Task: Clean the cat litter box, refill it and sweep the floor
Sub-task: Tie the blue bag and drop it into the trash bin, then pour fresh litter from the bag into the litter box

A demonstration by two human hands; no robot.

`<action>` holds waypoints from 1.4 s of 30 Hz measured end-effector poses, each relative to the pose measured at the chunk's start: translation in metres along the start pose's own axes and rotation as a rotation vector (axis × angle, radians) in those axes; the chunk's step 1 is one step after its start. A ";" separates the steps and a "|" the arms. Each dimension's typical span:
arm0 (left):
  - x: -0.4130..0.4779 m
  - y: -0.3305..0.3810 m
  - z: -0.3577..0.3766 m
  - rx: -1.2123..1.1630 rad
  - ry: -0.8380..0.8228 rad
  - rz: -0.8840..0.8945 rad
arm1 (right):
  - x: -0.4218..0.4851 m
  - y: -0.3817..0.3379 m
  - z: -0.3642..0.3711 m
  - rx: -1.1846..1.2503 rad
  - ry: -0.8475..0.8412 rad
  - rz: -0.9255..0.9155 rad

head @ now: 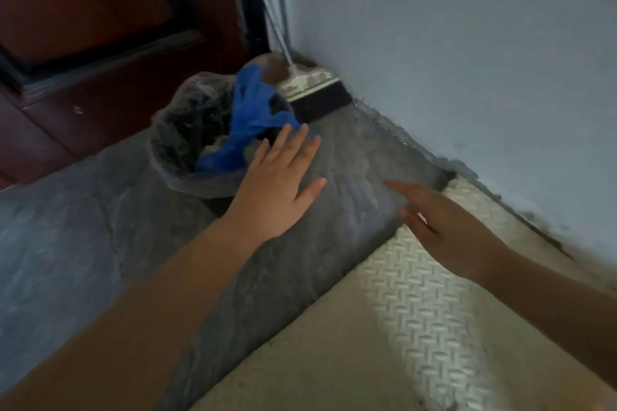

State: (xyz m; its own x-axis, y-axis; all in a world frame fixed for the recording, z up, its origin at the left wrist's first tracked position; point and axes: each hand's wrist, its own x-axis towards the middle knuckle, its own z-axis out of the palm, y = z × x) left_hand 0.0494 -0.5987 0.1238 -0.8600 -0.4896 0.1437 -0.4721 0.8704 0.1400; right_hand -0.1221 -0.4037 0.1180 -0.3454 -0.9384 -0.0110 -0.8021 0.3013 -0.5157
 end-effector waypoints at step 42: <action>-0.193 0.766 0.072 -0.175 -0.502 1.049 | -0.714 0.252 -0.122 -0.211 0.928 1.131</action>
State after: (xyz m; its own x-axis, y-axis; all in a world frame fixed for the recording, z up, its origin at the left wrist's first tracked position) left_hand -0.1605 0.1663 0.1333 -0.8099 0.5724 -0.1281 0.5121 0.7965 0.3214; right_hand -0.1364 0.3632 0.1004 -0.9370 0.2239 0.2680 0.0738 0.8770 -0.4748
